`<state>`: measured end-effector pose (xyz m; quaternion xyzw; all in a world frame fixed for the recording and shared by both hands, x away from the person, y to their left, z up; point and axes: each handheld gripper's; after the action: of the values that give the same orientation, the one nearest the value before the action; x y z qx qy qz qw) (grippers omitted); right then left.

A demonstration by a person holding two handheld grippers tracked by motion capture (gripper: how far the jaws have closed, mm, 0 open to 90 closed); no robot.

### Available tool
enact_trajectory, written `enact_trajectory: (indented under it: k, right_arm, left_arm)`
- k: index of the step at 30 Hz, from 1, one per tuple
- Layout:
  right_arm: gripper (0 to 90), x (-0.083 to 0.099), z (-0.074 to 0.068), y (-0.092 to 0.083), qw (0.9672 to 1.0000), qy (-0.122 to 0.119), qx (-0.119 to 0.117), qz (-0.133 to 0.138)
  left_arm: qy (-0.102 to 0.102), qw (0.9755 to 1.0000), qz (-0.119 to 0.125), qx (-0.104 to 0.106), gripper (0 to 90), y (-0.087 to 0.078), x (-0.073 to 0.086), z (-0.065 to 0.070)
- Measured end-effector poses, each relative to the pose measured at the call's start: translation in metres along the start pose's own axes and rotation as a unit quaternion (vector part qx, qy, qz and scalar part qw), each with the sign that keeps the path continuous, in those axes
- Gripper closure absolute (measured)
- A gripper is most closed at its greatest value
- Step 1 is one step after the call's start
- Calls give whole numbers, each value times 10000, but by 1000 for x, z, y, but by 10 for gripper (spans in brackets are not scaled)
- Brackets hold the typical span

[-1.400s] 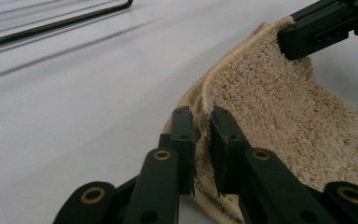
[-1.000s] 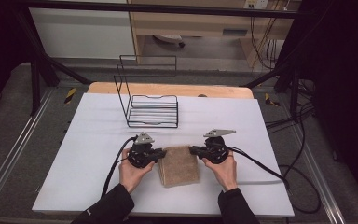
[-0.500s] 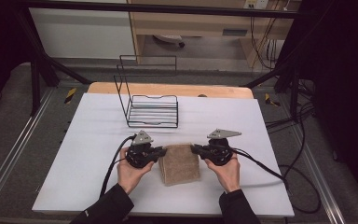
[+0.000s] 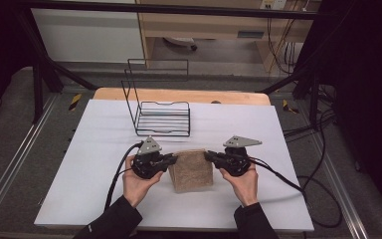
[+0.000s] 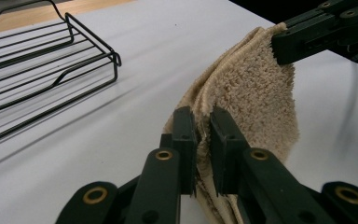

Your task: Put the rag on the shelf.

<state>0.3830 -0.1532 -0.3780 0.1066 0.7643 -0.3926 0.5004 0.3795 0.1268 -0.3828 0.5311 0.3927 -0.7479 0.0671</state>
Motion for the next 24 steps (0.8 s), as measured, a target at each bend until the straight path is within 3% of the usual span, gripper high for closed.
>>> enact_trajectory:
  k: [24]
  right_arm:
    - [859,-17,-15,-7,9988,-166,65,457]
  left_arm:
    - [85,9995,281,-132,812,-22,-17,-5]
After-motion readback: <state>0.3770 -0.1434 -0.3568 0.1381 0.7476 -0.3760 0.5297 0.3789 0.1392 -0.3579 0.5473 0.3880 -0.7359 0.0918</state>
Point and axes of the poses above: each handheld gripper's, and its own axes: y roughly forward along the jaws, x roughly out of its underside, z roughly to its right
